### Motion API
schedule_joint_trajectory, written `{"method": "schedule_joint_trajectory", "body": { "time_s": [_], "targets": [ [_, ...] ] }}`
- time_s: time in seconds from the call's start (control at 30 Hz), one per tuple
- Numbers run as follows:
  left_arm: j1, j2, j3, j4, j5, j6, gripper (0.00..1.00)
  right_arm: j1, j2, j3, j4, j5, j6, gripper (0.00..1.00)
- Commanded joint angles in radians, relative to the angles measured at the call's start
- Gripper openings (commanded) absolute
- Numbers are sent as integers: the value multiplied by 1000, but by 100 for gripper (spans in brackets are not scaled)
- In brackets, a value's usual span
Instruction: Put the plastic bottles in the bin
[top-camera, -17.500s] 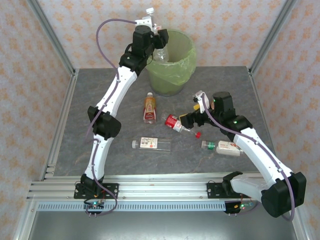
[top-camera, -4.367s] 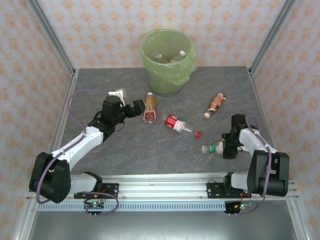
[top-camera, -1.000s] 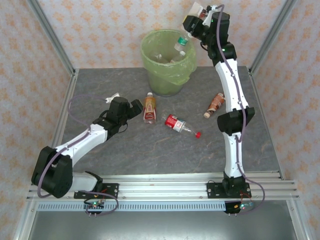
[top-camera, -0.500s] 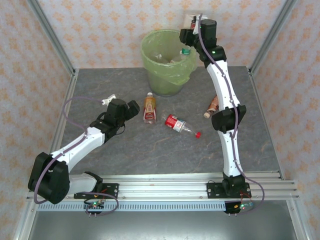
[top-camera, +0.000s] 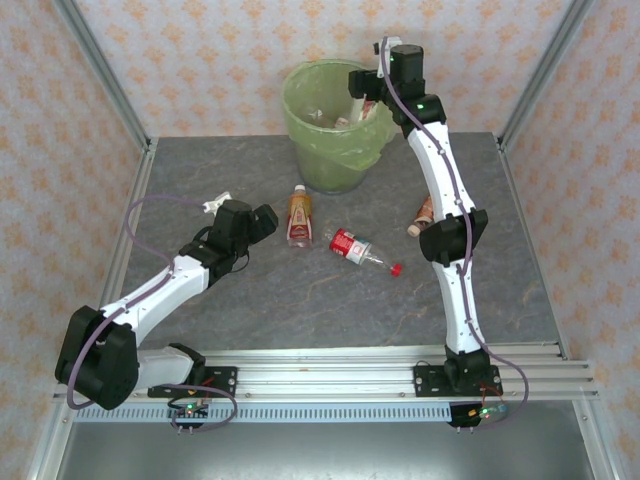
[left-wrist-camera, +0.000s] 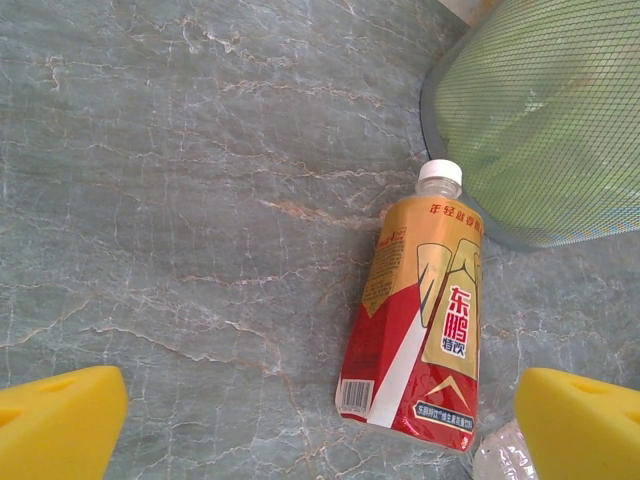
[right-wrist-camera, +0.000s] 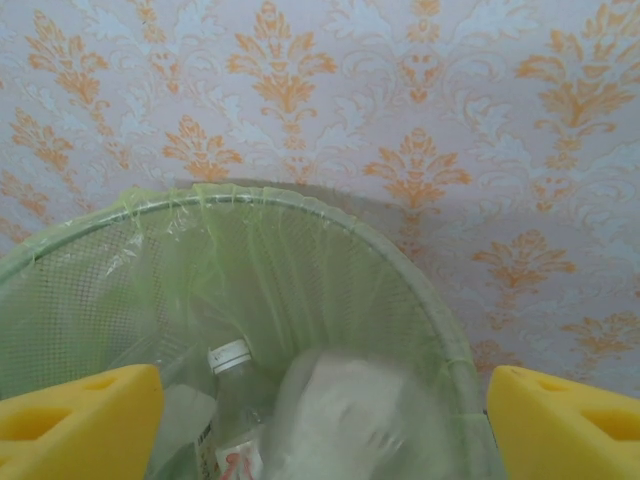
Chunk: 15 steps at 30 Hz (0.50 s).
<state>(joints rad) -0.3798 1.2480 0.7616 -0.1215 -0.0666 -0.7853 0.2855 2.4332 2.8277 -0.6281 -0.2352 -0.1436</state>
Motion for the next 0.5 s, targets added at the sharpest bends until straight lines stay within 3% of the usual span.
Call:
{"method": "schedule_joint_trajectory", "body": {
  "time_s": [0.0,0.33,0.47],
  "targets": [
    [-7,6,-2,-7,-6,8,100,4,-37,24,-24,-1,-20,87],
    [-7,74,12,39,81,21,100,4,-143,-32,-89,-48,-27,99],
    [-11,114,40,41,130,52,100,4,-218,-133,-77,-49,-41,99]
  ]
}}
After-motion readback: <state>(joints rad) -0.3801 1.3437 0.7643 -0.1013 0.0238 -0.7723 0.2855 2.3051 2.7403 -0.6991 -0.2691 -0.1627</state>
